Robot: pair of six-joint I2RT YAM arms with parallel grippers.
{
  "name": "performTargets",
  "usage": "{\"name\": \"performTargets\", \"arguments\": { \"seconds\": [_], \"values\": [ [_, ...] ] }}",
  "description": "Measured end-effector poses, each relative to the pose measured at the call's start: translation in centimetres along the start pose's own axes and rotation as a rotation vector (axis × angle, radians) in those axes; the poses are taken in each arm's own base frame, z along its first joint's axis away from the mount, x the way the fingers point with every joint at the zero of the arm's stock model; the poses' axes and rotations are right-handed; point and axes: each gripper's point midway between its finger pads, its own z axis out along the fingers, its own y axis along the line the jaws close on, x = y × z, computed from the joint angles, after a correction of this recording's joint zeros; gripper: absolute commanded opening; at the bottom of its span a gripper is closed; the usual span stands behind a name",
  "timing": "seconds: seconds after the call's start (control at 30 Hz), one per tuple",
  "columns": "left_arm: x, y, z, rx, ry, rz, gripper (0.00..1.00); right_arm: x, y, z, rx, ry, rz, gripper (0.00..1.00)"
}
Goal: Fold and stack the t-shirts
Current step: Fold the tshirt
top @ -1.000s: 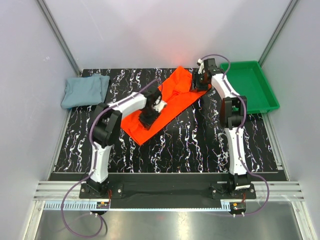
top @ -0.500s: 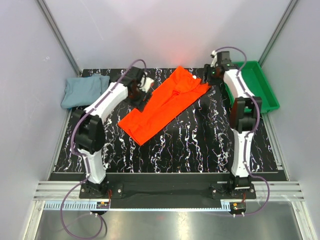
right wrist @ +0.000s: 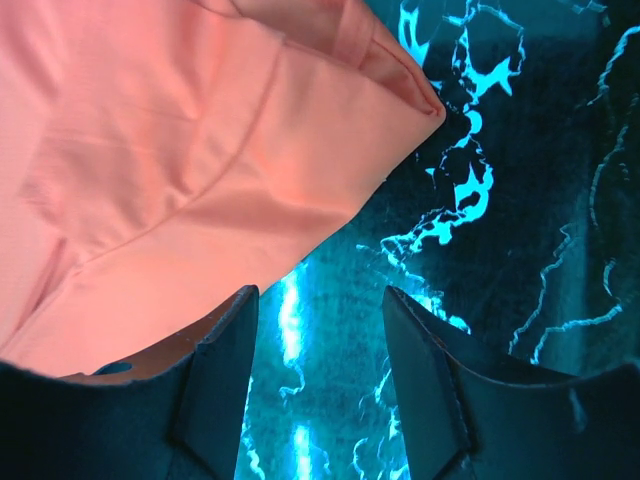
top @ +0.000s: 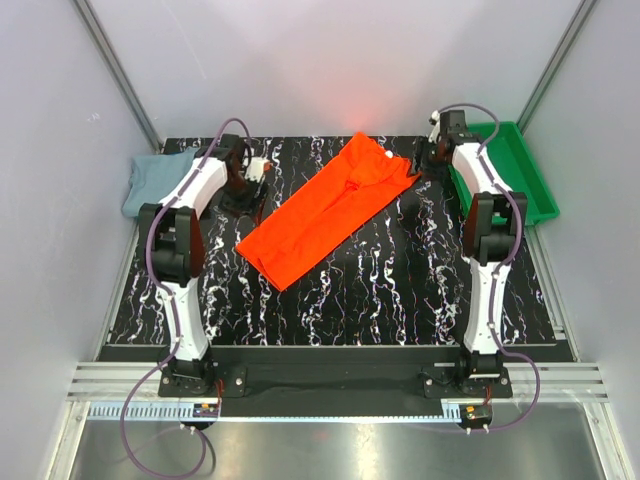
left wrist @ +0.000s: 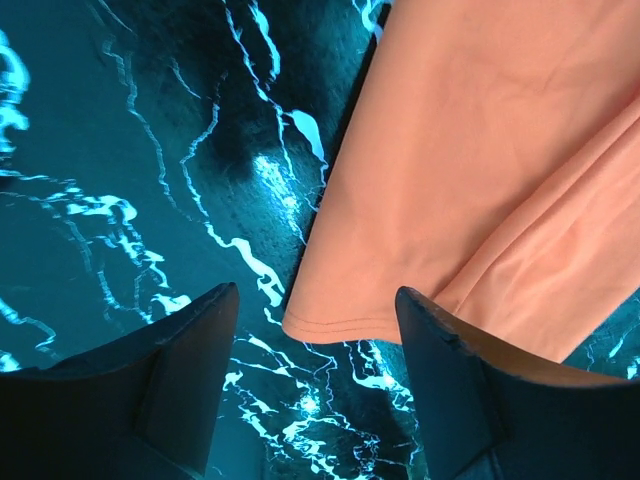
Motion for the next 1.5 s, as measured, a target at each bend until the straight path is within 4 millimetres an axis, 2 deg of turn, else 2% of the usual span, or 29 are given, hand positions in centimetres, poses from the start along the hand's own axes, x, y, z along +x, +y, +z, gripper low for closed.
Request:
{"name": "performTargets", "arguments": {
  "seconds": [0.27,0.4,0.6,0.7,0.83,0.87,0.93,0.97,1.0,1.07,1.13,1.33,1.5],
  "values": [
    [0.9,-0.1,0.8,0.085,0.029,-0.018,0.75,1.6,-1.5,3.7,0.015,0.052,0.021,0.61],
    [1.3,-0.2,1.3,0.107,0.047,-0.019,0.70,1.4,-2.0,4.8,0.016,0.050,0.024,0.61],
    [2.0,-0.2,2.4,0.122,0.079,-0.024,0.68,0.6,-2.2,5.8,0.013,0.032,0.022,0.60],
    [2.3,-0.2,2.7,0.126,0.093,-0.028,0.63,0.3,-2.2,6.2,0.009,0.024,0.023,0.59],
    [2.7,-0.1,3.4,0.131,0.112,-0.033,0.51,0.3,-2.2,6.8,0.003,0.022,0.033,0.56],
    [2.8,0.0,3.6,0.132,0.119,-0.033,0.45,0.2,-2.2,6.8,0.003,0.019,0.036,0.52],
    [3.1,0.0,4.0,0.135,0.130,-0.032,0.42,-0.2,-2.1,7.0,0.000,0.011,0.039,0.45],
    [3.3,-0.1,4.1,0.136,0.138,-0.033,0.40,-0.3,-2.1,7.1,-0.003,0.006,0.040,0.36],
    [3.6,-0.1,4.3,0.139,0.148,-0.035,0.35,-0.5,-2.1,7.2,-0.003,0.003,0.038,0.31],
    [4.2,-0.2,4.4,0.144,0.166,-0.036,0.32,-0.6,-2.1,7.6,-0.004,-0.002,0.045,0.24],
    [4.9,-0.4,4.5,0.149,0.185,-0.037,0.24,-0.6,-2.2,7.8,-0.004,-0.002,0.050,0.15],
    [5.3,-1.1,4.6,0.166,0.203,-0.022,0.12,-1.2,-1.9,7.8,-0.012,-0.016,0.057,0.07],
    [6.5,-3.4,4.8,0.214,0.244,0.002,0.09,-2.6,-1.6,7.7,-0.025,-0.054,0.051,0.06]
  ]
}}
